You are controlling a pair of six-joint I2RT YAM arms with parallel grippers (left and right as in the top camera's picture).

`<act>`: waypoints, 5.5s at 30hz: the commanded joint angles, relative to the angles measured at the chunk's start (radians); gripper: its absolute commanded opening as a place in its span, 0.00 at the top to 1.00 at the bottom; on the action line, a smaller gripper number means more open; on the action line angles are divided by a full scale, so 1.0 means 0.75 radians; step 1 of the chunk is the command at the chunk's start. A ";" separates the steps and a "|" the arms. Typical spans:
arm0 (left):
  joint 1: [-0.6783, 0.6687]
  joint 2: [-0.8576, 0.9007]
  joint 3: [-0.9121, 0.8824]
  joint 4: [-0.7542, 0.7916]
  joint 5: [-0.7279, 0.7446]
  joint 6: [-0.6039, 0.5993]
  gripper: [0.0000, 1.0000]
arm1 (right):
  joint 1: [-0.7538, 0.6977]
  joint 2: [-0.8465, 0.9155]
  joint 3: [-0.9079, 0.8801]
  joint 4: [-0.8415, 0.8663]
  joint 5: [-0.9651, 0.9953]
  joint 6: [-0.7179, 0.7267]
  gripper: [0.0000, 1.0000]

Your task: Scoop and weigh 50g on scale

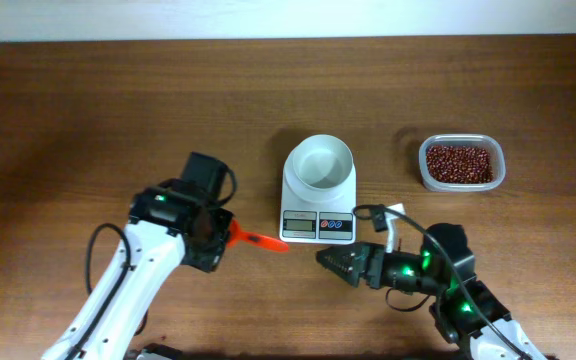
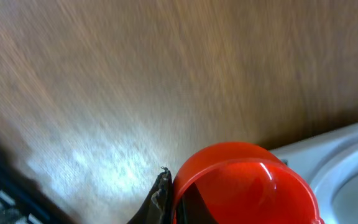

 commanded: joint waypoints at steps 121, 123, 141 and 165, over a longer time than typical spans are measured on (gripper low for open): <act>-0.778 0.640 0.004 1.073 -0.458 0.719 1.00 | -0.565 -0.486 0.458 -1.013 1.023 -0.595 0.96; -0.778 0.641 0.004 1.069 -0.459 0.719 1.00 | -0.565 -0.473 0.458 -1.013 1.022 -0.595 0.96; -0.778 0.690 0.004 1.061 -0.459 0.689 1.00 | -0.565 -0.470 0.458 -0.971 1.023 -0.595 0.96; -0.498 -0.425 0.006 0.220 -0.414 1.428 0.01 | -0.565 -0.470 0.458 -0.965 1.009 -0.683 0.96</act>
